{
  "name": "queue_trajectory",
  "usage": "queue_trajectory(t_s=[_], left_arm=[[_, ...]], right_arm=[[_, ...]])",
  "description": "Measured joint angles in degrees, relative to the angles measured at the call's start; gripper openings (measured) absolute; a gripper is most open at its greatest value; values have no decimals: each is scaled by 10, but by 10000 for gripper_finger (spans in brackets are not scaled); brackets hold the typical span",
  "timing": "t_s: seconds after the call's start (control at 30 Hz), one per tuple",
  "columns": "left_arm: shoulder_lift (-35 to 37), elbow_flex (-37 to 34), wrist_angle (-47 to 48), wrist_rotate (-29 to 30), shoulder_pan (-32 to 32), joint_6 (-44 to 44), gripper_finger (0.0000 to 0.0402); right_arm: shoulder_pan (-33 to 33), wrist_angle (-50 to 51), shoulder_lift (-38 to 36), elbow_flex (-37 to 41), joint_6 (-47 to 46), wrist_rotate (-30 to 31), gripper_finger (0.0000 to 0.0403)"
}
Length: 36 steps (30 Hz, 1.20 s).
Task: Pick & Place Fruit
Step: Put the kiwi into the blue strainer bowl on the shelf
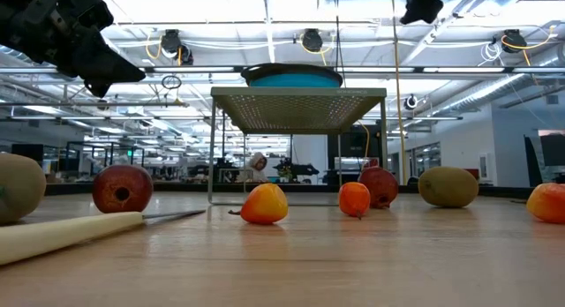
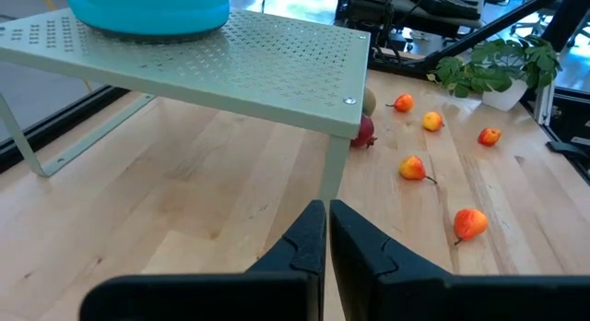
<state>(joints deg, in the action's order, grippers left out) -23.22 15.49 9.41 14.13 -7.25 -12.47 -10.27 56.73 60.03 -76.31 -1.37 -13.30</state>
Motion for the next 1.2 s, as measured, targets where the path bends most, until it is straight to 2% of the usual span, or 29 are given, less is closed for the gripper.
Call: queue_trajectory(t_s=[0.17,0.33,0.63,0.77,1.0,1.2], left_arm=[[0,0,0,0,0,-1,17],[0,0,0,0,0,0,17],[0,0,0,0,0,-2,17],[0,0,0,0,0,-2,17],[0,0,0,0,0,-3,17],[0,0,0,0,0,-4,17]], right_arm=[[15,46,-1,0,0,2,263],[28,59,-1,0,6,47,225],[29,59,-1,0,22,44,150],[29,59,0,0,15,43,130],[29,65,19,0,-1,45,122],[29,89,58,0,21,43,156]])
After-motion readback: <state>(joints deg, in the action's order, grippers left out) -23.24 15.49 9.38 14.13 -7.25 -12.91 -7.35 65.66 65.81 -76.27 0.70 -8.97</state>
